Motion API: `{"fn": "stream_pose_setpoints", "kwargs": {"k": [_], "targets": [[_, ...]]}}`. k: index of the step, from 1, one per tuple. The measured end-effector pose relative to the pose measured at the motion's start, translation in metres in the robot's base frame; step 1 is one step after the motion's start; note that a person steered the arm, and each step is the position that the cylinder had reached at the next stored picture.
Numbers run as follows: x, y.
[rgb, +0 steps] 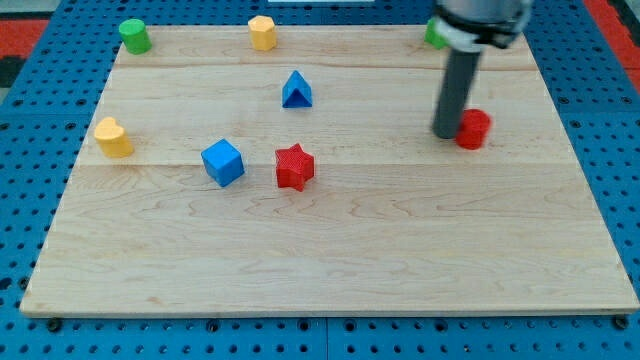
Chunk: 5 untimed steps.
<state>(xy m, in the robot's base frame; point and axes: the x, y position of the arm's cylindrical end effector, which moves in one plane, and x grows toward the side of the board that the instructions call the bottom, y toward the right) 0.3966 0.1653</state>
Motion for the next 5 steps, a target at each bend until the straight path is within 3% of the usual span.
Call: {"fn": "stream_pose_setpoints", "kwargs": {"k": [3,4,5], "targets": [[0.009,-0.168],[0.009,-0.205],[0.009,-0.206]]}}
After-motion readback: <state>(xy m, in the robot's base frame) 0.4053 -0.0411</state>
